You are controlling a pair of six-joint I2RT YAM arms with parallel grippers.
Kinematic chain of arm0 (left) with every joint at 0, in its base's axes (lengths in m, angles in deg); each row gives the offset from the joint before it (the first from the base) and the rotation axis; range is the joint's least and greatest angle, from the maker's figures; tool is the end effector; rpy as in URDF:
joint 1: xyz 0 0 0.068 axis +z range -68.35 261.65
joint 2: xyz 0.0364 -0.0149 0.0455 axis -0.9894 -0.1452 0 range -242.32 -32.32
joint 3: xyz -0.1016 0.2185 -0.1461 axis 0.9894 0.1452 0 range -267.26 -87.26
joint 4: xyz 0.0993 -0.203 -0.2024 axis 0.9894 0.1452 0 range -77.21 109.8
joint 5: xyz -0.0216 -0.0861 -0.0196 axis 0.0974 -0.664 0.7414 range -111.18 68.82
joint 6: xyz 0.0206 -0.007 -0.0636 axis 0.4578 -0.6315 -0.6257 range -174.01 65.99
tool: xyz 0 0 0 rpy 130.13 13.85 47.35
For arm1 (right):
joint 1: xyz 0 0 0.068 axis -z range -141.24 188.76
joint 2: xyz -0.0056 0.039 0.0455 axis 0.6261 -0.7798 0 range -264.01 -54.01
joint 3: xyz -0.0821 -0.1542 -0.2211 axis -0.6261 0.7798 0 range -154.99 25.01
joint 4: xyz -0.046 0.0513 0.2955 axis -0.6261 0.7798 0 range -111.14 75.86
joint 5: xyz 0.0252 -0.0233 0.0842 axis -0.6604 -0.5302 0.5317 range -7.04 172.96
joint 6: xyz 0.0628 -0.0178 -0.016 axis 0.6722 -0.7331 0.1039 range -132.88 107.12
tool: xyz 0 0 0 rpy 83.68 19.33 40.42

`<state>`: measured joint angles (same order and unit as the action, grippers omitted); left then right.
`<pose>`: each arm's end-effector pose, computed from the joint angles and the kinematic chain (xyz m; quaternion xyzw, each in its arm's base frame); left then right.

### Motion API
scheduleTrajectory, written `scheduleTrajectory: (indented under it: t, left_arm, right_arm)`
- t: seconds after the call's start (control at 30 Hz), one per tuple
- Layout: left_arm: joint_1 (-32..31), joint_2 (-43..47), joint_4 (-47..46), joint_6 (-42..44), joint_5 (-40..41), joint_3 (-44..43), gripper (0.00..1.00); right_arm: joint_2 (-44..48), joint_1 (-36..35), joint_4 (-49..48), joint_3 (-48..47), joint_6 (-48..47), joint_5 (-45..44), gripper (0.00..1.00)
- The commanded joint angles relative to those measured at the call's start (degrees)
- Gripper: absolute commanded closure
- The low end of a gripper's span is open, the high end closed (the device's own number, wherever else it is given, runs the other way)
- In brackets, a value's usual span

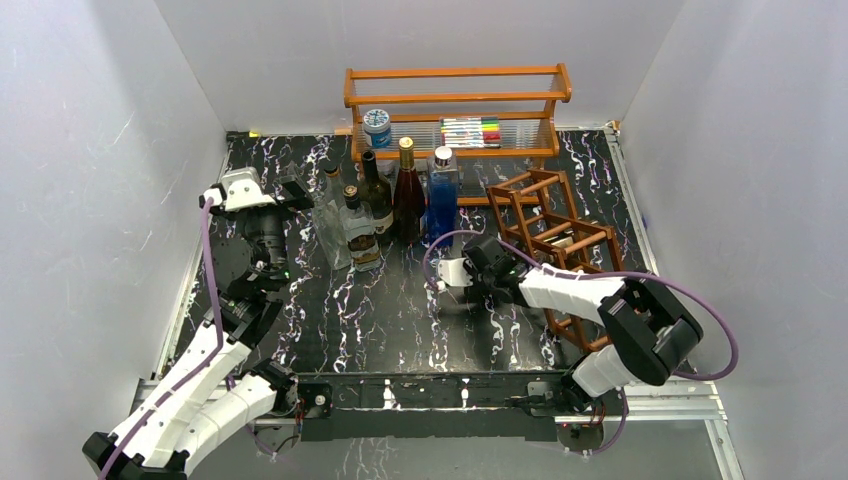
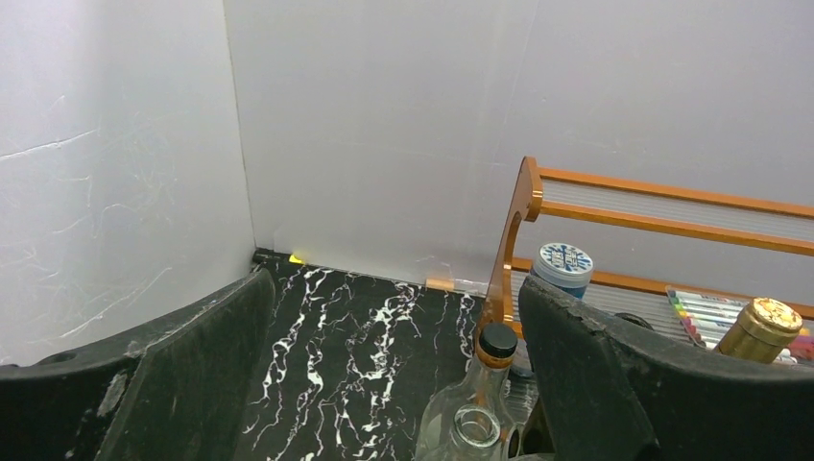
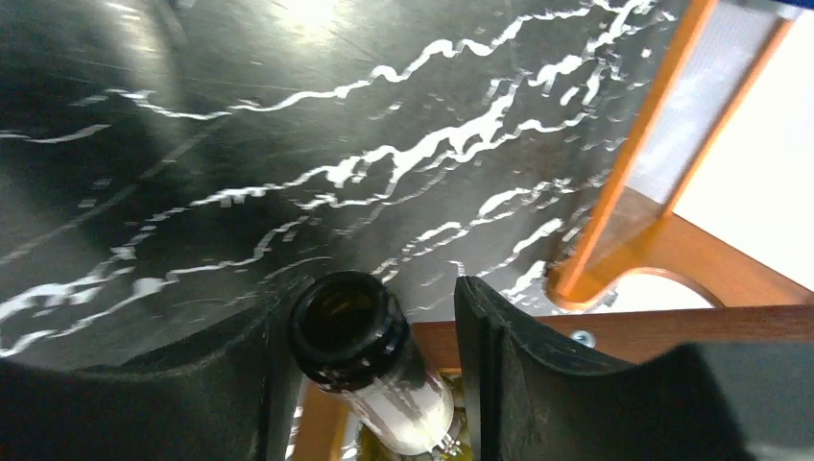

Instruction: Take the wine bottle off the wine rack

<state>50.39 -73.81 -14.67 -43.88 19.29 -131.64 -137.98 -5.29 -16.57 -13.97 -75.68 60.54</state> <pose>0.1893 -0.0742 0.4270 -0.1157 0.5426 0.0199 0.8317 0.2432 0.2067 0.1290 -0.6992 0.6024 -0.2352 0.3048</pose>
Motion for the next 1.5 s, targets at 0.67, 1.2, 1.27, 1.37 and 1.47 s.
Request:
scheduleTrajectory:
  t: [0.67, 1.2, 1.27, 1.37, 1.47]
  left_arm:
    - [-4.6, -13.91, 18.64, -10.06, -35.44, -17.71, 0.11]
    - [-32.44, -32.24, 27.75, -16.72, -37.27, -16.91, 0.04]
    - [-32.67, -35.3, 27.76, -17.99, -36.44, -16.98, 0.02]
    - [-32.7, -40.95, 27.69, -19.02, -34.22, -18.09, 0.02]
    - [-32.72, -46.27, 26.21, -18.78, -29.62, -19.55, 0.02]
  right_arm:
    - [21.51, 1.12, 31.05, -33.1, 66.17, 0.32, 0.02]
    - [18.05, 23.65, 29.13, -29.45, 71.78, 28.95, 0.1]
    - [17.71, 23.71, 28.09, -28.64, 70.9, 27.91, 0.12]
    - [17.01, 23.67, 26.3, -28.09, 70.85, 22.05, 0.15]
    - [17.35, 23.71, 22.13, -25.44, 74.92, 18.13, 0.17]
